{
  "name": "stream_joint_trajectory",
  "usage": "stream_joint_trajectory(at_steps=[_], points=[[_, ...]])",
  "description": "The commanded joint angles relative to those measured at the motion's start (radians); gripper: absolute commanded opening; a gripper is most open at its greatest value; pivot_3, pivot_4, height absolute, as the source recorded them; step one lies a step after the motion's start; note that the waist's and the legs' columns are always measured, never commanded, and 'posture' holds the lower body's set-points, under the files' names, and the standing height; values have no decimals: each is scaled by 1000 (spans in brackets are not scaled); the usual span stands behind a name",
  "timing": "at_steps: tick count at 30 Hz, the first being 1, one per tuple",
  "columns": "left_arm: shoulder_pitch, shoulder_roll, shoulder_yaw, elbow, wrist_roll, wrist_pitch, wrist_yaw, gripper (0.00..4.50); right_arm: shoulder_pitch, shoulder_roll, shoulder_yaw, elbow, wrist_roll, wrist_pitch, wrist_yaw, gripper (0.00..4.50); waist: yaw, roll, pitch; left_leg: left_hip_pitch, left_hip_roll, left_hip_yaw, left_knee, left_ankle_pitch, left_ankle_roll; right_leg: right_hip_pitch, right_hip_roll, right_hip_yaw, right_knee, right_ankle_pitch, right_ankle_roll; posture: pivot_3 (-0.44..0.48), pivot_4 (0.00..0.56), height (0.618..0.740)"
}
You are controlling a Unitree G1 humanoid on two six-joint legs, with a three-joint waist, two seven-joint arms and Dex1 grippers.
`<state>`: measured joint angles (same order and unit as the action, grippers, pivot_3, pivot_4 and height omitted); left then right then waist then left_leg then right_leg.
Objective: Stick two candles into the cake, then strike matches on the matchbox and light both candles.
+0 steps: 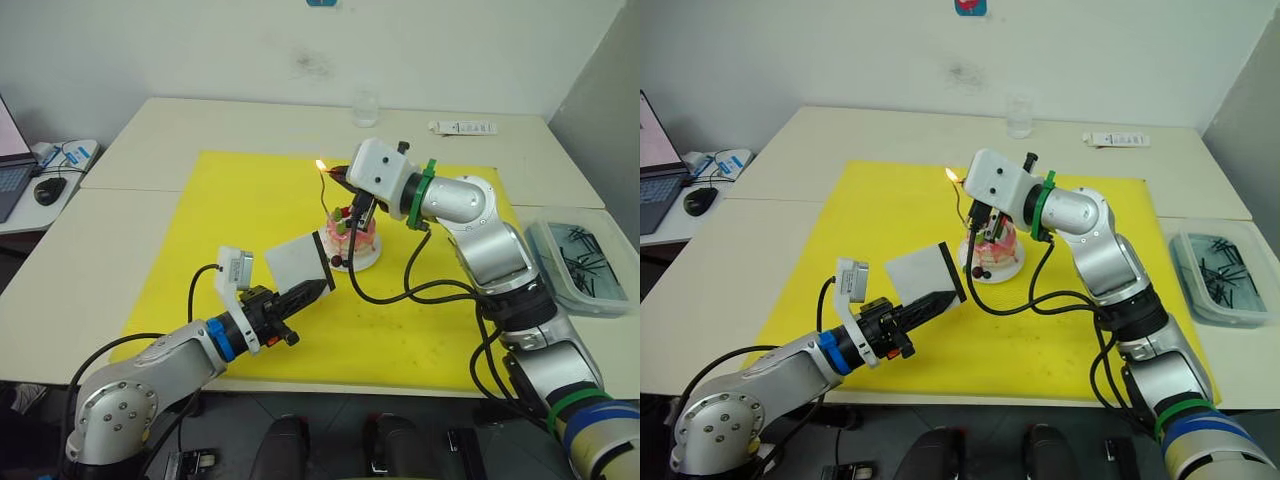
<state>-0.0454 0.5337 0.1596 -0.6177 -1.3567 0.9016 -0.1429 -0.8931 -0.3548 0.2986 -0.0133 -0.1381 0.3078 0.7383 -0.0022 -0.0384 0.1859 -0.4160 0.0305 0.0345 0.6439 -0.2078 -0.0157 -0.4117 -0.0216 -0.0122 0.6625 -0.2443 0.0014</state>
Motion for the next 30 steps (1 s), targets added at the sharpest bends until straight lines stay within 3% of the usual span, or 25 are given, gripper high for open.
stream_joint_trajectory(at_steps=[1,30], points=[[3,5,0,-20,-9,-21,-6,0,-30,3,2,-11,-7,-25,-3,43,0,0,0,0,0,0,0,0,0,0,0,0,0,0,0,0,150,740],[9,11,-15,-25,-10,-31,-15,0,-37,-6,-3,14,-23,-44,-9,43,0,0,0,0,0,0,-1,0,0,-1,0,0,0,0,-1,0,150,740]])
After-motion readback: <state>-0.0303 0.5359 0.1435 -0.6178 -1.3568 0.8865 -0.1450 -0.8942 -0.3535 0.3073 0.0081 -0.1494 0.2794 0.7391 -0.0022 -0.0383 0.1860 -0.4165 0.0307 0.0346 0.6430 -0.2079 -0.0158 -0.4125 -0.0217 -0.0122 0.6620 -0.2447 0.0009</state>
